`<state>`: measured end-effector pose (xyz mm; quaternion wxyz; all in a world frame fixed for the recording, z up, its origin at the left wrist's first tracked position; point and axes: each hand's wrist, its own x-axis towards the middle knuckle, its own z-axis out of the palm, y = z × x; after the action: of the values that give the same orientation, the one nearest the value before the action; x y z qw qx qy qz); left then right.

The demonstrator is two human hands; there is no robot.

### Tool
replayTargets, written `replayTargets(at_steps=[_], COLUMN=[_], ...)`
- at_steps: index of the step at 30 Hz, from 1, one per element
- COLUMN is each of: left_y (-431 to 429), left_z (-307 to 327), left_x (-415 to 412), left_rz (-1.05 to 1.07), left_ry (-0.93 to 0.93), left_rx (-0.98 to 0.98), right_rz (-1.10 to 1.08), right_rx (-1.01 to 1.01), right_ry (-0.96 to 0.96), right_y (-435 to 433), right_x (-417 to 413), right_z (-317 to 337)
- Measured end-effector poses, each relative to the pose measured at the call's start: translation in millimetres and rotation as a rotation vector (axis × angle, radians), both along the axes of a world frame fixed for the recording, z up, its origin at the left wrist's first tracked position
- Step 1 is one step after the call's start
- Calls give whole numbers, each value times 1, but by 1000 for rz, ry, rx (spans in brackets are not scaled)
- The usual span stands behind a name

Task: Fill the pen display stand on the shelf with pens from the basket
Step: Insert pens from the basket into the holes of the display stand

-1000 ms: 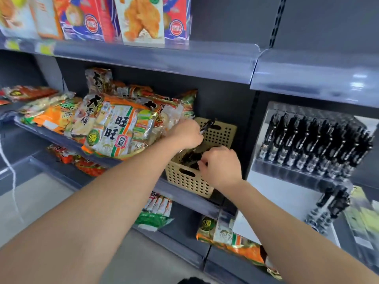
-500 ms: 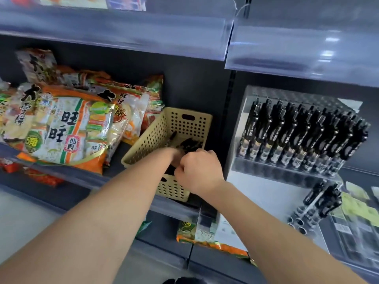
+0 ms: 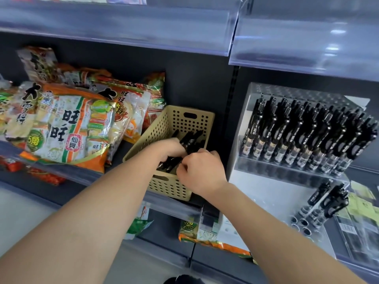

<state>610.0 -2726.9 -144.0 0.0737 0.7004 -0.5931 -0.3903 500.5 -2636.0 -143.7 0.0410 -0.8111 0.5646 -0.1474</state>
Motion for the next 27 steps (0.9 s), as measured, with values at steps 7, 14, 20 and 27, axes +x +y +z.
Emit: replayTargets(at_steps=[7, 14, 20, 27], left_y=[13, 19, 29, 58], left_z=[18, 27, 42, 70], left_x=[16, 25, 27, 26], left_rz=[112, 160, 133, -43], left_ry=[290, 388, 542, 691], left_rx=[-106, -320, -383, -259], right_rz=[11, -1, -15, -221], right_rx=[-56, -97, -114, 61], right_ry=[-47, -102, -249, -854], right_y=[9, 18, 17, 11], right_x=[-2, -11, -14, -2], right_z=[3, 14, 23, 67])
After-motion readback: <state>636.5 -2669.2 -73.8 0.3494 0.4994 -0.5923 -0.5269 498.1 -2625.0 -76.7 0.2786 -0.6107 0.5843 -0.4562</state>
